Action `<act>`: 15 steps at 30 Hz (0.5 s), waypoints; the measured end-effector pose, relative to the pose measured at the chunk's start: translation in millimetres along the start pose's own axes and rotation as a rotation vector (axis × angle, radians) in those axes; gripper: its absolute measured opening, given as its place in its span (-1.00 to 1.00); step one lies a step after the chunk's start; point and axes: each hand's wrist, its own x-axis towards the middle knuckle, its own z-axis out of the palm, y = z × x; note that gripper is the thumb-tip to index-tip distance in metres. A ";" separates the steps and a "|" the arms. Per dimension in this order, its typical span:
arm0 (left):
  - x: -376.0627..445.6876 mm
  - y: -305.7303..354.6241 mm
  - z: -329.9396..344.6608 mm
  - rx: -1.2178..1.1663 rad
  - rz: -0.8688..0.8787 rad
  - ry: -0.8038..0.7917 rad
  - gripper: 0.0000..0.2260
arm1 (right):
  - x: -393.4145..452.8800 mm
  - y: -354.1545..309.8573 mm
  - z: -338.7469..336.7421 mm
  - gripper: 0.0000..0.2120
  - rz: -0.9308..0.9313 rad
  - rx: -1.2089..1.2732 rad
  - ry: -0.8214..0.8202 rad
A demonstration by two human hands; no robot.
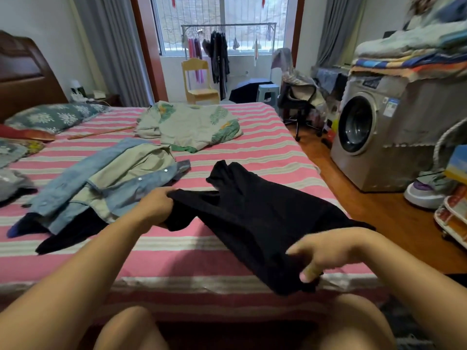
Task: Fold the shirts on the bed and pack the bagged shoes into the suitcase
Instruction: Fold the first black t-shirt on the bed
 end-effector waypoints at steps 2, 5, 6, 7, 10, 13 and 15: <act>-30.8 11.7 1.2 0.051 0.176 -0.116 -0.56 | 12.5 -7.1 7.0 -0.38 0.004 -0.202 -0.038; -77.8 20.3 19.1 0.103 0.478 -0.287 -0.44 | 38.2 -35.8 11.2 -0.16 -0.320 0.126 0.420; -89.4 20.9 25.7 0.080 0.580 -0.342 -0.44 | 45.6 -45.7 13.8 -0.08 -0.426 0.178 0.459; -98.5 20.9 30.0 0.053 0.655 -0.375 -0.43 | 50.8 -55.9 17.5 -0.01 -0.489 0.144 0.446; -117.7 16.9 44.1 -0.210 0.722 -0.252 -0.51 | 65.4 -77.2 32.9 -0.19 -0.519 -0.014 0.337; -131.5 9.3 72.6 -0.842 0.383 0.003 -0.68 | 70.3 -95.3 30.9 -0.85 -0.473 0.012 0.477; -141.1 2.0 101.7 -1.011 0.208 -0.021 -0.51 | 72.6 -111.0 21.1 -0.83 -0.403 0.390 0.552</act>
